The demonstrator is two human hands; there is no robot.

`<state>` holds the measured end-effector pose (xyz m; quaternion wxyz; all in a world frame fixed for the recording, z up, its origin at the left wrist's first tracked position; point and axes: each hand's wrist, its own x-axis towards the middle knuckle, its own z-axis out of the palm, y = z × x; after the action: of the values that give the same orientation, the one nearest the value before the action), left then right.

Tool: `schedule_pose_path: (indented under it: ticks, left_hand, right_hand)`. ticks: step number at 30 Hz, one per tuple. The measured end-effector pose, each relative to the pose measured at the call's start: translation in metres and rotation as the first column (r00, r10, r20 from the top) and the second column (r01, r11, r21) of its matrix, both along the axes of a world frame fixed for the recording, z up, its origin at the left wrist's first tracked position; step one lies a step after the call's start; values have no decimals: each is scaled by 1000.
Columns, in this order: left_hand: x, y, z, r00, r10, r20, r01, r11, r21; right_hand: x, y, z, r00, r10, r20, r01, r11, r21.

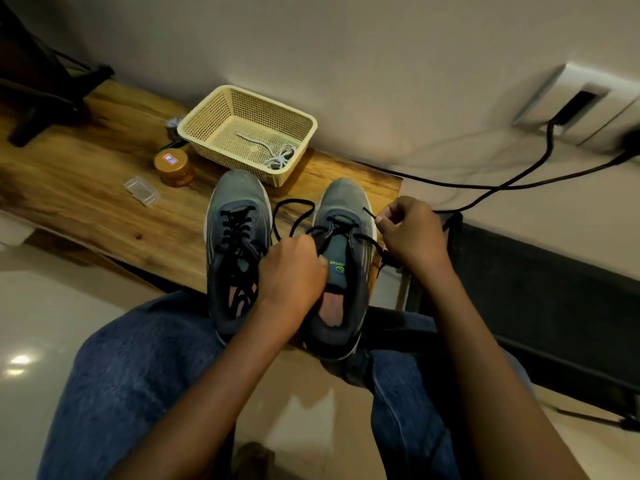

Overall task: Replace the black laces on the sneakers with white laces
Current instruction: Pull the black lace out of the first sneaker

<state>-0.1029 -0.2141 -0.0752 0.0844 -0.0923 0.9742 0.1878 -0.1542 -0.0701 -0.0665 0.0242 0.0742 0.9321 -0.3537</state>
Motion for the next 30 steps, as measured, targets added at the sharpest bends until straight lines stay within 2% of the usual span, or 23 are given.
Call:
schedule_pose_path:
  ticks: [5,9,15,22,27,30]
  left_hand:
    - [-2,4,-4,987,-31,-155,42,997,69]
    - [-18,8,-16,946,-109,-304,105,994,-30]
    - [-23,13,-34,934,-236,-269,198,967,-161]
    - [-25,15,-36,921,-141,-362,111,988,-102]
    - [-27,16,-40,916,-120,-382,104,993,-62]
    - [-27,17,-42,915,-26,-404,33,999,11]
  right_hand:
    - [-1,-1,-2,999,33,24,-33,999,14]
    - [0,0,-1,998,62,32,-63,998,31]
    - [3,-1,-5,979,132,155,-129,991,-32]
    - [7,-5,-6,942,221,252,-217,975,-43]
    - [9,-10,1,928,214,304,-181,974,-132]
    - [9,-10,5,929,176,324,-127,978,-168]
